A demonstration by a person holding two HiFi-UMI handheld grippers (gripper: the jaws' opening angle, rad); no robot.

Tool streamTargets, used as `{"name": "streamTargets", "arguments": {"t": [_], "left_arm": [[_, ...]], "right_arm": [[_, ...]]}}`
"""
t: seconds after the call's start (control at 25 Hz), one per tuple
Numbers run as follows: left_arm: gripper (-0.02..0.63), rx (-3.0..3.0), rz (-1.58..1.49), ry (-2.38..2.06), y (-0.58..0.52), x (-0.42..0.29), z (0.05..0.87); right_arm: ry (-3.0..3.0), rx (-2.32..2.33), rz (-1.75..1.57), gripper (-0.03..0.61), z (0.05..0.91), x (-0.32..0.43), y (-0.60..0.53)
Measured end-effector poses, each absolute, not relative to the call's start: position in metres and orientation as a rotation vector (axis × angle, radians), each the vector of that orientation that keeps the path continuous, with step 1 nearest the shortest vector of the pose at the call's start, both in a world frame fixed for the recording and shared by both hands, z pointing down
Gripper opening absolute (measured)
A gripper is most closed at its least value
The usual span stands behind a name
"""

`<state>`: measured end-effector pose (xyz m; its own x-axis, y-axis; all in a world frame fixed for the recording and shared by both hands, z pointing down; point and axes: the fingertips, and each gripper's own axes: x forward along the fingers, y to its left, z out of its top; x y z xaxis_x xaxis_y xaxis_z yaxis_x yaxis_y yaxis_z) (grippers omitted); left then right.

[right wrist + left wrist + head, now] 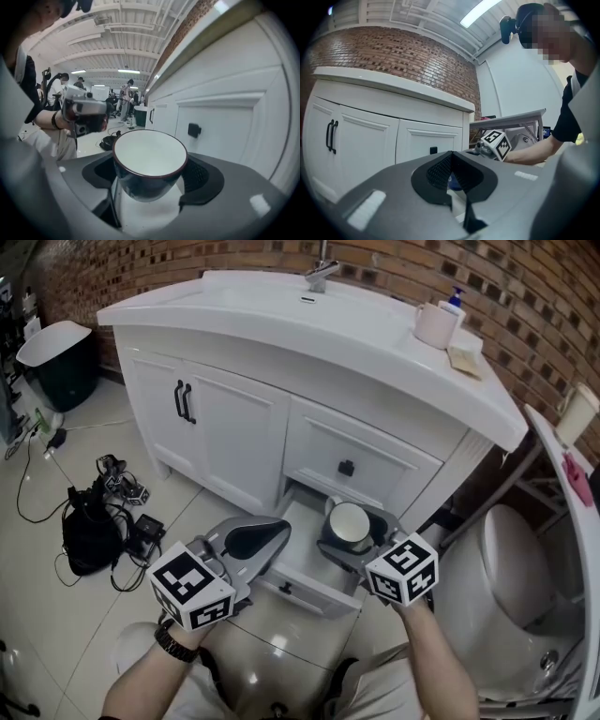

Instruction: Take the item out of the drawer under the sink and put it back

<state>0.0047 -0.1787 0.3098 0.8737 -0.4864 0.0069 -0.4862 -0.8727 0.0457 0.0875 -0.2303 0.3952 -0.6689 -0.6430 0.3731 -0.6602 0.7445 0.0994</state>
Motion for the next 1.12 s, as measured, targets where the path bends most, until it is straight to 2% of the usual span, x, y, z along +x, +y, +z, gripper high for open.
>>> {"name": "streamTargets", "arguments": {"t": [0.24, 0.48, 0.72, 0.92, 0.96, 1.04, 1.12], "left_arm": [[0.020, 2.991, -0.022, -0.789, -0.180, 0.002, 0.308], [0.020, 2.979, -0.025, -0.802, -0.183, -0.001, 0.308], [0.020, 2.977, -0.034, -0.808, -0.181, -0.006, 0.310], [0.020, 2.987, -0.036, -0.804, -0.178, -0.008, 0.306], [0.020, 2.991, -0.036, -0.801, -0.178, -0.007, 0.306], [0.020, 3.000, -0.030, -0.794, -0.178, -0.005, 0.309], [0.020, 3.008, -0.017, -0.788, -0.178, -0.003, 0.314]], "right_arm": [[-2.284, 0.869, 0.289, 0.405, 0.511, 0.079, -0.271], [-2.253, 0.800, 0.312, 0.408, 0.546, 0.053, -0.280], [-2.235, 0.739, 0.289, 0.410, 0.545, 0.055, -0.271], [-2.418, 0.860, 0.189, 0.407, 0.471, 0.076, -0.261], [-2.489, 0.908, 0.135, 0.375, 0.447, 0.083, -0.257], [-2.654, 1.000, 0.005, 0.158, 0.395, 0.095, -0.244], [-2.758, 1.101, -0.092, 0.012, 0.354, 0.107, -0.228]]}}
